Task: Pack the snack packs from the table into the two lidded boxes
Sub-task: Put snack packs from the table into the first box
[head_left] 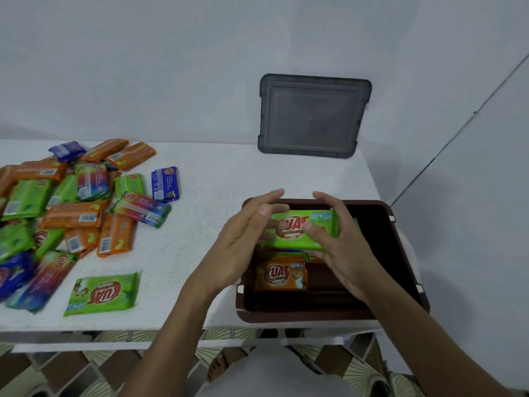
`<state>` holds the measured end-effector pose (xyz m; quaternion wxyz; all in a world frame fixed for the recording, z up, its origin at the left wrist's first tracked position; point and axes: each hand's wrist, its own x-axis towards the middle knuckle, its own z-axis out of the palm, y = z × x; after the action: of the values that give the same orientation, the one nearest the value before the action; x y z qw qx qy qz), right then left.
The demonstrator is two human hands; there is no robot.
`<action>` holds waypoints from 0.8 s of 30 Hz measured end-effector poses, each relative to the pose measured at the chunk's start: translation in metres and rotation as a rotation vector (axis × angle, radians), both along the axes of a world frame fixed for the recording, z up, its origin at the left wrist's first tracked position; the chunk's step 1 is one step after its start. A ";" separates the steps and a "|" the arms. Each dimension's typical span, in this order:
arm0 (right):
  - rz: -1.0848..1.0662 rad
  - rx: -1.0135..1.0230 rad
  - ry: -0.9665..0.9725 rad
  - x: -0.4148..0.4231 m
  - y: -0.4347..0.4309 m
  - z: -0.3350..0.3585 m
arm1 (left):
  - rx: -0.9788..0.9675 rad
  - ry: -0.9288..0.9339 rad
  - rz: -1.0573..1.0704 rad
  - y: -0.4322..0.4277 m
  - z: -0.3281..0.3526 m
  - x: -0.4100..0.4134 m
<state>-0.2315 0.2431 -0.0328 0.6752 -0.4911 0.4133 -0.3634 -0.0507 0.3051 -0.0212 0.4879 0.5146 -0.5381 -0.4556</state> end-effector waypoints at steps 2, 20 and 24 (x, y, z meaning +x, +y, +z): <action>-0.020 -0.061 0.090 -0.009 -0.001 0.000 | -0.010 -0.041 0.089 -0.002 -0.003 0.008; 0.364 -0.099 0.667 -0.095 -0.019 -0.025 | -0.077 -0.518 0.205 0.003 -0.056 0.014; 0.489 -0.059 0.675 -0.090 -0.023 -0.037 | -0.092 -0.546 0.209 0.005 -0.056 0.013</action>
<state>-0.3213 0.2205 -0.0700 0.5540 -0.6854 0.4720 -0.0225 -0.0382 0.3097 -0.0777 0.3922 0.6479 -0.6138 -0.2227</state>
